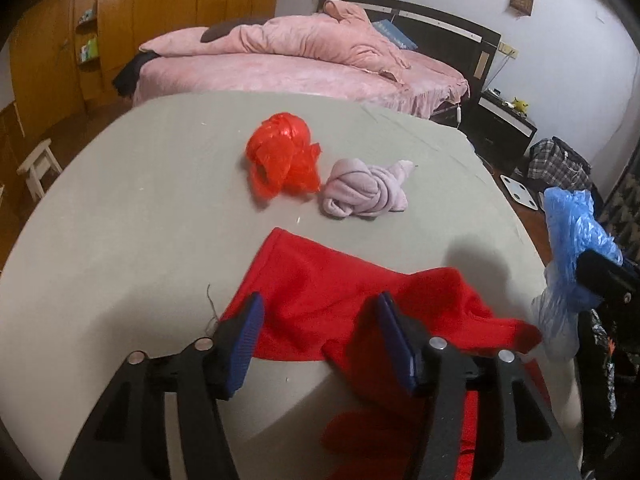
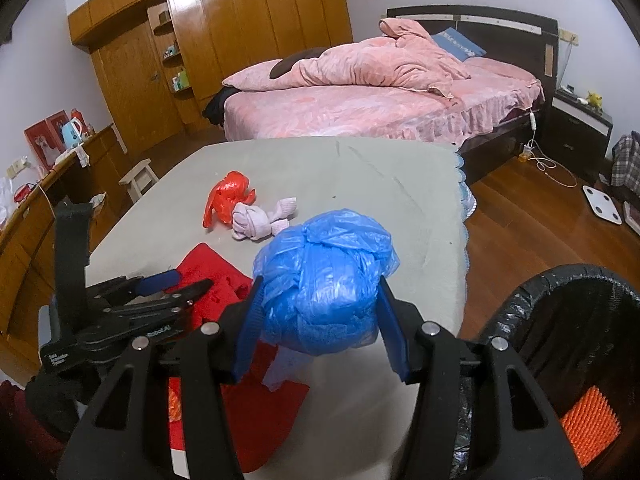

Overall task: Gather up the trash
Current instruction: 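Grasp the blue plastic bag with right gripper while left gripper grasps red glove, then carry the glove and blue bag over the bin and release both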

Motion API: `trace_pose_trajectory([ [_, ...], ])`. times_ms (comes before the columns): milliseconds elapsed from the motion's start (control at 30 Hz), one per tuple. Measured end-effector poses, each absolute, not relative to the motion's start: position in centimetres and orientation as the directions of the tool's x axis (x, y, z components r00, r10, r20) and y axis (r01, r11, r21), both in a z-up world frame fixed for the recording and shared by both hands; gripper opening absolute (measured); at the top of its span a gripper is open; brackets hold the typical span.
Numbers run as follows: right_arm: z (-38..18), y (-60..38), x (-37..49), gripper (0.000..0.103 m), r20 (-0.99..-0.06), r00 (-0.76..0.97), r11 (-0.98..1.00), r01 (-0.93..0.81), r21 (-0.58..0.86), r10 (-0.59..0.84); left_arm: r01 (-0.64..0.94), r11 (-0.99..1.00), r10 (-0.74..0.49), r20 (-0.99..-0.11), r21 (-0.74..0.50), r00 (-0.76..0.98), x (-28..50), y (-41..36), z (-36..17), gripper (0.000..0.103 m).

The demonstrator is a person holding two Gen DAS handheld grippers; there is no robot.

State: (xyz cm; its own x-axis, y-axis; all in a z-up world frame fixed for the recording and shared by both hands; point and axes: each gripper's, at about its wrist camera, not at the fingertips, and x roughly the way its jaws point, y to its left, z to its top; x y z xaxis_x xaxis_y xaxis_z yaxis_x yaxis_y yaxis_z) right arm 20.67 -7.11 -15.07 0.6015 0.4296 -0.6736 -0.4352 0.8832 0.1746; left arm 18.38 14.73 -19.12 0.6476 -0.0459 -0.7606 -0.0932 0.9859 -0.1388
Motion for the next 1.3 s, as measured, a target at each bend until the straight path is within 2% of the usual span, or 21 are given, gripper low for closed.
trace_pose_trajectory([
  [33,-15.1,-7.0,20.7,0.051,-0.675,0.6,0.883,-0.436,0.175,0.43,-0.093,0.986,-0.043,-0.761,-0.135,0.647,18.3,14.7,-19.1,0.055],
  [67,-15.2,-6.9,20.7,0.052,-0.675,0.598,0.882,-0.438,0.176,0.431,-0.092,0.987,-0.04,-0.762,-0.13,0.646,18.3,14.6,-19.2,0.041],
  [167,-15.1,-6.7,20.8,0.052,-0.675,0.596,0.879,-0.442,0.178,0.436,-0.078,0.989,-0.047,-0.767,-0.125,0.64,18.4,14.3,-19.3,0.013],
  [233,-15.0,-6.5,20.6,0.052,-0.674,0.594,0.877,-0.446,0.178,0.44,-0.069,0.989,-0.058,-0.765,-0.133,0.642,18.4,14.3,-19.3,0.006],
  [400,-14.6,-6.5,20.4,0.052,-0.669,0.597,0.874,-0.452,0.177,0.444,-0.064,0.983,-0.079,-0.712,-0.171,0.698,17.5,14.8,-17.8,0.003],
  [633,-12.1,-7.3,19.3,0.052,-0.623,0.638,0.874,-0.456,0.169,0.453,-0.039,0.976,-0.094,-0.577,-0.214,0.811,15.8,14.8,-11.2,0.003],
  [867,-8.8,-8.8,18.0,0.051,-0.571,0.676,0.874,-0.455,0.172,0.465,0.014,0.972,-0.13,-0.487,-0.234,0.864,14.1,13.4,-5.9,0.003],
  [1033,-6.9,-10.3,16.5,0.051,-0.537,0.706,0.878,-0.451,0.163,0.462,0.056,0.969,-0.162,-0.45,-0.241,0.878,13.0,11.5,-3.6,0.003],
  [1300,-4.6,-13.4,14.5,0.051,-0.504,0.748,0.896,-0.421,0.143,0.432,0.125,0.964,-0.22,-0.439,-0.235,0.871,11.8,7.7,-2.7,0.003],
])
